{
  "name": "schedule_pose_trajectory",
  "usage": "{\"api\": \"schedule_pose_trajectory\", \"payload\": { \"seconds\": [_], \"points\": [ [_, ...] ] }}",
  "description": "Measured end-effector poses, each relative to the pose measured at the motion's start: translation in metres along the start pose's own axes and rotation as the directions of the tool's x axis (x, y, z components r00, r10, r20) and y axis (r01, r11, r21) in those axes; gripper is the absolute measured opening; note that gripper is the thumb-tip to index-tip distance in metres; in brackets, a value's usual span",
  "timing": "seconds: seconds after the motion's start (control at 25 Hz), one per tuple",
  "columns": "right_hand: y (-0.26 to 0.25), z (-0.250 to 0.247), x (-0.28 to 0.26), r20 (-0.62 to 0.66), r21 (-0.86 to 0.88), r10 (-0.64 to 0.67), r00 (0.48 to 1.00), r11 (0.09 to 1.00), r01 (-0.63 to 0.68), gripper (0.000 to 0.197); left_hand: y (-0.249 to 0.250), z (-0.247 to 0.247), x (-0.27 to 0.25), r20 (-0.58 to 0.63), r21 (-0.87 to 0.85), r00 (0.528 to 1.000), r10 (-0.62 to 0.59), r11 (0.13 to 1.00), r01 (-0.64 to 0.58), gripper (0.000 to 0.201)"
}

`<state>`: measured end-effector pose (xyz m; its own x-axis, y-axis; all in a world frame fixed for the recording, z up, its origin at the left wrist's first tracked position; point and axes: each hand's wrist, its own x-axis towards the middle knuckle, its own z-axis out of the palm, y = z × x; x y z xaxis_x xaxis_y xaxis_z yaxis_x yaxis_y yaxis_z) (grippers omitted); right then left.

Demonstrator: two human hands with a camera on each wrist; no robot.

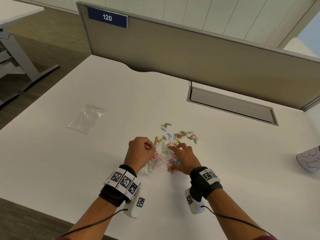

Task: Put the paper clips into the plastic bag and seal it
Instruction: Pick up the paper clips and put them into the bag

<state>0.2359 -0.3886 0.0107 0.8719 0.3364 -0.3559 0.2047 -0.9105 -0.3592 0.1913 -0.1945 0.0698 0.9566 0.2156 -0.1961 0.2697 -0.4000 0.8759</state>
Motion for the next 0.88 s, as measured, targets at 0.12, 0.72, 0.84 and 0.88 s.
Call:
{"api": "schedule_pose_trajectory", "payload": {
  "seconds": [0.12,0.72,0.84,0.88],
  "points": [
    [0.001,0.011,0.005,-0.131,0.018,-0.029,0.991,0.999,0.032,0.039,0.000,0.002,0.001,0.007,0.007,1.000,0.009,1.000,-0.009,0.006],
    [0.012,-0.018,-0.011,-0.212,0.768,0.318,0.924,0.639,-0.044,0.015,0.001,0.009,0.005,0.053,-0.007,0.999,0.008,1.000,-0.008,0.006],
    [0.000,-0.039,-0.027,-0.098,0.935,0.241,0.965,0.353,0.006,0.023,0.003,0.011,0.006,0.074,-0.012,0.997,0.003,1.000,-0.002,0.005],
    [-0.005,-0.046,-0.031,-0.064,0.950,0.197,0.978,0.312,0.000,0.024,0.004,0.012,0.006,0.081,-0.012,0.997,0.001,1.000,0.000,0.004]
  ]
}}
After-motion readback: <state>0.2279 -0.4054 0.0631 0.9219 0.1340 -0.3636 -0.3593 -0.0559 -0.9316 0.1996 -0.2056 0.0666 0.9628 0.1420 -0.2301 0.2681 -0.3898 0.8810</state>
